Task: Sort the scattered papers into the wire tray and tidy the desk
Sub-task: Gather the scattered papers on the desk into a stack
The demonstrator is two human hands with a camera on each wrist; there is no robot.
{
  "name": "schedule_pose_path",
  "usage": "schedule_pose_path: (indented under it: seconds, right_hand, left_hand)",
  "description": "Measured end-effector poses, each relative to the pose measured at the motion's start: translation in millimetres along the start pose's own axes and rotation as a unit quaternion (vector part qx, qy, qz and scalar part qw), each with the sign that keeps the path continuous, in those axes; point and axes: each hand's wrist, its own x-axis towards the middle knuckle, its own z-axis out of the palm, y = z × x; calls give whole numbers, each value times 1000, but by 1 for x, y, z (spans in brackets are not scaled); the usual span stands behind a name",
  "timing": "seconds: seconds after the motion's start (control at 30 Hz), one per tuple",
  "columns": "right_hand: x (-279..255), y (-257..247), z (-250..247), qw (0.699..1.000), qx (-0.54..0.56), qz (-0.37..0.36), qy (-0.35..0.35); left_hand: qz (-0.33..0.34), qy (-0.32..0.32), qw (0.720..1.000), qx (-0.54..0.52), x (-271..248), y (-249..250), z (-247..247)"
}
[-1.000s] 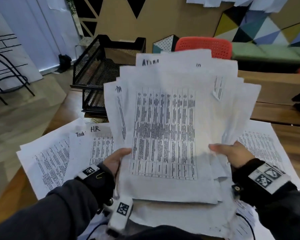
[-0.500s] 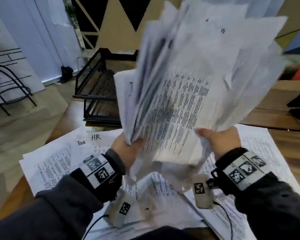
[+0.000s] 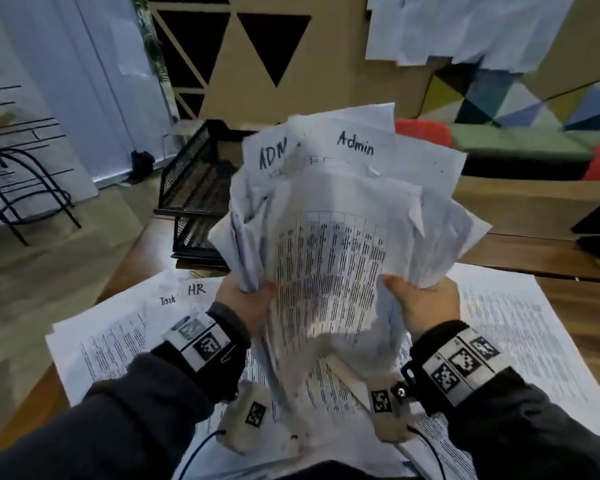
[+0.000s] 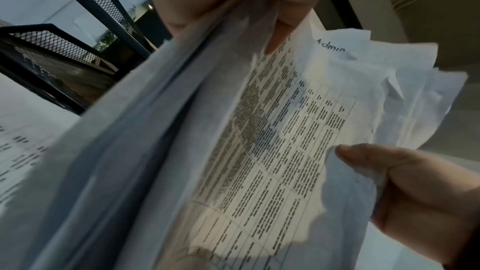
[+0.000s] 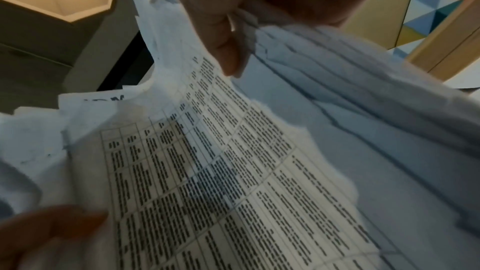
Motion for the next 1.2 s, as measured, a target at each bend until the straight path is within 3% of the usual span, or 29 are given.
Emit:
schedule_pose_path:
  seconds: [0.1, 0.17, 0.27, 0.37, 0.43, 0.53, 0.6, 0.73, 0.87, 0.97, 1.03, 1.1, 1.2]
  right_hand:
    - [0, -7, -12, 999, 36, -17, -34]
    - [4, -10, -26, 993, 76, -40, -81]
    - [13, 0, -30, 994, 47, -11, -102]
    - [13, 7, -13, 997, 12, 26, -68]
    - [11, 4, -9, 998, 28, 25, -55]
    - [11, -12, -25, 993, 95, -16, -75]
    - [13, -19, -38, 983, 139, -34, -118]
    - [9, -12, -24, 986, 35, -30, -159]
    - [9, -12, -12, 996, 45, -11, -73]
    - [14, -9, -18, 997, 32, -12, -64]
    - [13, -10, -21, 998, 21, -20, -57]
    - [10, -15, -22, 997, 11, -43, -57]
    - [4, -33, -28, 991, 0, -91, -102]
  left_hand:
    - [18, 18, 999, -22, 2, 5, -9]
    - [81, -34, 993, -76, 6, 5, -28]
    - [77, -82, 989, -96, 12, 3, -32]
    - [70, -44, 996, -27, 12, 10, -13]
    - [64, -27, 995, -65, 13, 10, -6]
    - [106, -1, 979, -173, 19, 12, -22]
    - [138, -38, 965, -218, 26, 12, -34]
    - [121, -86, 987, -58, 31, 4, -22]
    - [89, -67, 988, -108, 29, 2, -7]
    - [120, -59, 985, -106, 34, 5, -12]
    - [164, -114, 972, -122, 36, 6, -18]
    - [151, -159, 967, -131, 33, 1, -17]
    - [149, -148, 975, -73, 22, 6, -11]
